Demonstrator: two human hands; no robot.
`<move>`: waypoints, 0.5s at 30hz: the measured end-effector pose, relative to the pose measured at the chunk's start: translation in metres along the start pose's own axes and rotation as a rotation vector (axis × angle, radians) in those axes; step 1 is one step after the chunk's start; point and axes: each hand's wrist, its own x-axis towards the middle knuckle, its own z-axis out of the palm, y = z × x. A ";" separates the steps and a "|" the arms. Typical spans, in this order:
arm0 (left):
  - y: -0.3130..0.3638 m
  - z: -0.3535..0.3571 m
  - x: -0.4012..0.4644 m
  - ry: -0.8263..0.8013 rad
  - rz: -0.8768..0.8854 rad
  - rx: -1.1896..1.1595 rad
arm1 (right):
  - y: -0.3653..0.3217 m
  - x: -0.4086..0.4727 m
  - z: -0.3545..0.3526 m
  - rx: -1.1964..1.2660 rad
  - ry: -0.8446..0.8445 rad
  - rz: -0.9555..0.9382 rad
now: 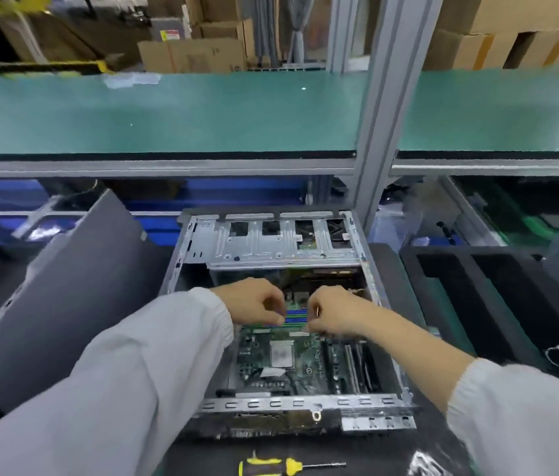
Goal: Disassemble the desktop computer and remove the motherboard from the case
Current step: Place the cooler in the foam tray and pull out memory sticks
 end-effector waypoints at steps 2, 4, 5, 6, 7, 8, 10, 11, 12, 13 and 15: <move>-0.017 0.011 0.002 -0.068 -0.039 0.160 | -0.006 0.021 0.022 -0.094 -0.074 0.024; -0.027 0.024 0.006 -0.111 -0.082 0.339 | -0.007 0.038 0.041 -0.182 -0.164 0.058; -0.030 0.030 0.009 -0.114 -0.088 0.430 | -0.006 0.044 0.049 -0.203 -0.202 0.079; -0.030 0.033 0.012 -0.110 -0.082 0.501 | -0.004 0.049 0.055 -0.198 -0.228 0.100; -0.031 0.035 0.016 -0.105 -0.065 0.541 | -0.002 0.052 0.058 -0.179 -0.242 0.123; -0.030 0.036 0.020 -0.099 -0.042 0.554 | -0.001 0.055 0.060 -0.172 -0.241 0.139; -0.030 0.035 0.027 -0.102 0.011 0.525 | 0.003 0.059 0.063 -0.215 -0.223 0.135; -0.031 0.036 0.031 -0.130 0.039 0.494 | 0.005 0.060 0.066 -0.243 -0.211 0.121; -0.032 0.038 0.035 -0.186 0.064 0.454 | 0.007 0.060 0.069 -0.267 -0.202 0.105; -0.032 0.041 0.037 -0.265 0.086 0.410 | 0.008 0.060 0.072 -0.296 -0.195 0.088; -0.031 0.048 0.040 -0.415 0.113 0.317 | 0.010 0.059 0.079 -0.368 -0.167 0.060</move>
